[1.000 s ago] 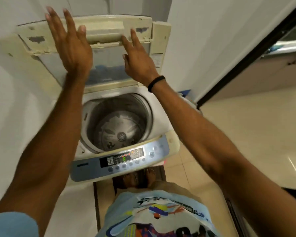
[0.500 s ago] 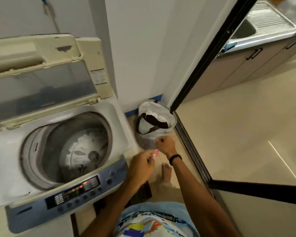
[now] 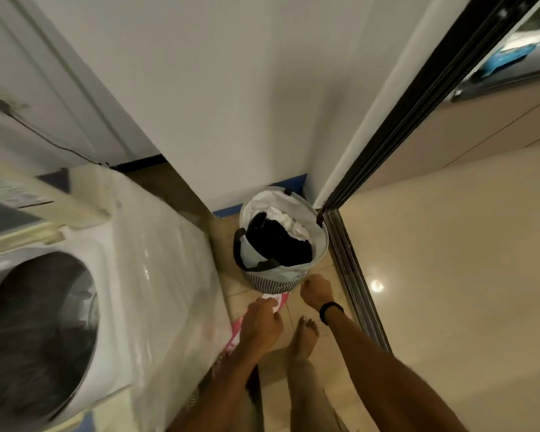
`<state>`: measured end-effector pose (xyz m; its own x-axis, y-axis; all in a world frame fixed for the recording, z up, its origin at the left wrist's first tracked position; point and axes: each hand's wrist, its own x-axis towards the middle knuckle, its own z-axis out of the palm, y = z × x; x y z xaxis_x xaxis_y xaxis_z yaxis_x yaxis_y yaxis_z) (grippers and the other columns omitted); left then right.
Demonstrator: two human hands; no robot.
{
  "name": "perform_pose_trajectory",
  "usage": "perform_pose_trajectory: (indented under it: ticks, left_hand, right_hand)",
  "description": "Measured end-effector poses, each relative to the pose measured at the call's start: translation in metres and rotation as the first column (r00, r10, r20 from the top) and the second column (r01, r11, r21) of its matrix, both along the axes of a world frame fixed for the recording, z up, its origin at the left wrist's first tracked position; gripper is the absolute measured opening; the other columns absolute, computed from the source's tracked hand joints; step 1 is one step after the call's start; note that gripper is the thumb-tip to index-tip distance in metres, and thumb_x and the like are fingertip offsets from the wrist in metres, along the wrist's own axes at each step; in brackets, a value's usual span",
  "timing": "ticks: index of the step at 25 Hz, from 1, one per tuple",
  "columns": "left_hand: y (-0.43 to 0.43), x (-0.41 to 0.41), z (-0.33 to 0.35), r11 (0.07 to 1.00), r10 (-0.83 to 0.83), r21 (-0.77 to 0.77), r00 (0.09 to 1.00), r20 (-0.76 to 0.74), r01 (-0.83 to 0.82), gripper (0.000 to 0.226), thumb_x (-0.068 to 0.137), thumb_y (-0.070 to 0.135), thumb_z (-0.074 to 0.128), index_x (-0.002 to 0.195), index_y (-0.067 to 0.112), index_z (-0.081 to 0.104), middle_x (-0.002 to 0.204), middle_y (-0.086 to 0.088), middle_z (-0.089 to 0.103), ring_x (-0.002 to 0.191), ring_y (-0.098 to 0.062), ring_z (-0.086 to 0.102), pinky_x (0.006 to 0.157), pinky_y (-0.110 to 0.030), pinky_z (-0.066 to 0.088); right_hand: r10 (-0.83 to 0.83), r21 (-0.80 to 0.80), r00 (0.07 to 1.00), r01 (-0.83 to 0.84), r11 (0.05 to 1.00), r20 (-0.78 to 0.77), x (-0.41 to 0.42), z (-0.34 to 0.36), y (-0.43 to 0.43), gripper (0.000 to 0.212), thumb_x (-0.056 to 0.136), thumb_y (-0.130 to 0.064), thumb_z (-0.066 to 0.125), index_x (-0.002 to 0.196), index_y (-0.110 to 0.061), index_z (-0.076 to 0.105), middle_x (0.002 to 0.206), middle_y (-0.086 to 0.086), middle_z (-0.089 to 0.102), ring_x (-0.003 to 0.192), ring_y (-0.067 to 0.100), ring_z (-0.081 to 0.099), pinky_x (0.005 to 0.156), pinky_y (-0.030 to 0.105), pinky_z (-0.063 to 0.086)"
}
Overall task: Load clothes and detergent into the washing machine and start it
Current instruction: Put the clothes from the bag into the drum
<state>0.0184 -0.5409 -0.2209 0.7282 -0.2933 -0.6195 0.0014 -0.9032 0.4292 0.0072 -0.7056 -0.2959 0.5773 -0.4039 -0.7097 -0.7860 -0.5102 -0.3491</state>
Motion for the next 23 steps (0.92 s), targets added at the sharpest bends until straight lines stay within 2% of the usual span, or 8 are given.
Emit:
perform_pose_trajectory:
  ticks: [5, 6, 8, 10, 12, 15, 19, 23]
  left_hand:
    - [-0.065, 0.080, -0.177, 0.970, -0.241, 0.045, 0.929, 0.282, 0.238, 0.055, 0.072, 0.037, 0.081, 0.121, 0.015, 0.066, 0.120, -0.008, 0.069, 0.113, -0.026, 0.065, 0.094, -0.040, 0.054]
    - [-0.065, 0.089, -0.216, 0.952, -0.307, 0.096, 0.909, 0.282, 0.291, 0.064, 0.065, 0.040, 0.084, 0.122, 0.015, 0.066, 0.119, -0.009, 0.069, 0.114, -0.029, 0.064, 0.098, -0.046, 0.052]
    - [-0.052, 0.096, -0.263, 0.922, -0.386, 0.143, 0.869, 0.310, 0.359, 0.050, 0.063, 0.036, 0.084, 0.107, 0.016, 0.072, 0.102, -0.007, 0.073, 0.102, -0.029, 0.068, 0.102, -0.052, 0.047]
    - [-0.029, 0.086, -0.279, 0.915, -0.400, 0.125, 0.823, 0.403, 0.383, 0.018, 0.068, 0.023, 0.082, 0.082, 0.017, 0.074, 0.080, -0.005, 0.072, 0.083, -0.025, 0.069, 0.101, -0.052, 0.048]
    - [-0.009, 0.078, -0.276, 0.932, -0.361, 0.147, 0.813, 0.457, 0.331, 0.023, 0.056, 0.021, 0.089, 0.075, 0.017, 0.075, 0.077, -0.003, 0.074, 0.080, -0.024, 0.071, 0.097, -0.052, 0.051]
    - [0.020, 0.064, -0.244, 0.889, -0.366, 0.345, 0.920, 0.139, 0.302, 0.031, 0.075, 0.032, 0.079, 0.102, 0.018, 0.073, 0.110, -0.004, 0.072, 0.111, -0.025, 0.064, 0.110, -0.044, 0.037]
    - [0.060, 0.045, -0.229, 0.771, -0.361, 0.503, 0.919, -0.158, 0.389, 0.026, 0.094, 0.034, 0.058, 0.118, 0.025, 0.061, 0.129, -0.001, 0.060, 0.129, -0.024, 0.047, 0.118, -0.042, 0.019]
    - [0.057, 0.062, -0.214, 0.873, -0.178, 0.389, 0.935, -0.306, 0.294, 0.028, 0.089, 0.046, 0.057, 0.108, 0.026, 0.066, 0.115, 0.002, 0.067, 0.117, -0.020, 0.057, 0.108, -0.039, 0.031]
  right_hand:
    - [0.080, -0.014, 0.996, -0.079, 0.997, 0.051, 0.095, -0.157, -0.037, 0.020, 0.094, -0.014, 0.052, 0.074, -0.014, 0.055, 0.077, 0.010, 0.060, 0.070, 0.026, 0.056, 0.070, 0.032, 0.045]
    - [0.142, -0.017, 0.989, -0.141, 0.990, 0.048, 0.113, -0.197, -0.036, 0.011, 0.093, -0.020, 0.055, 0.088, -0.012, 0.060, 0.094, 0.015, 0.064, 0.085, 0.030, 0.061, 0.081, 0.038, 0.051]
    - [0.251, -0.027, 0.965, -0.253, 0.967, -0.076, 0.135, -0.263, -0.030, 0.056, 0.090, -0.031, 0.062, 0.140, -0.014, 0.042, 0.145, 0.022, 0.038, 0.130, 0.041, 0.042, 0.106, 0.050, 0.041]
    - [0.250, -0.005, 0.946, -0.256, 0.967, -0.208, 0.135, -0.314, -0.021, 0.088, 0.085, -0.038, 0.068, 0.153, -0.026, 0.014, 0.158, 0.016, 0.005, 0.144, 0.046, 0.014, 0.110, 0.063, 0.026]
    - [0.274, -0.025, 0.923, -0.291, 0.956, -0.271, 0.119, -0.336, -0.006, 0.067, 0.089, -0.038, 0.062, 0.145, -0.023, 0.030, 0.151, 0.019, 0.022, 0.138, 0.045, 0.027, 0.108, 0.062, 0.033]
    - [0.153, 0.018, 0.986, -0.152, 0.988, -0.067, 0.093, -0.312, 0.010, 0.019, 0.095, -0.026, 0.053, 0.100, -0.008, 0.057, 0.102, 0.015, 0.060, 0.096, 0.033, 0.058, 0.081, 0.042, 0.049]
    - [-0.170, 0.093, 0.959, 0.152, 0.984, 0.227, 0.072, -0.221, 0.013, 0.025, 0.093, -0.032, 0.051, 0.073, -0.017, 0.048, 0.067, -0.004, 0.044, 0.068, 0.020, 0.046, 0.061, 0.030, 0.032]
    - [-0.169, 0.116, 0.947, 0.142, 0.983, 0.274, 0.058, -0.152, 0.019, 0.032, 0.092, -0.028, 0.043, 0.061, -0.022, 0.038, 0.061, 0.000, 0.044, 0.055, 0.016, 0.042, 0.056, 0.028, 0.029]
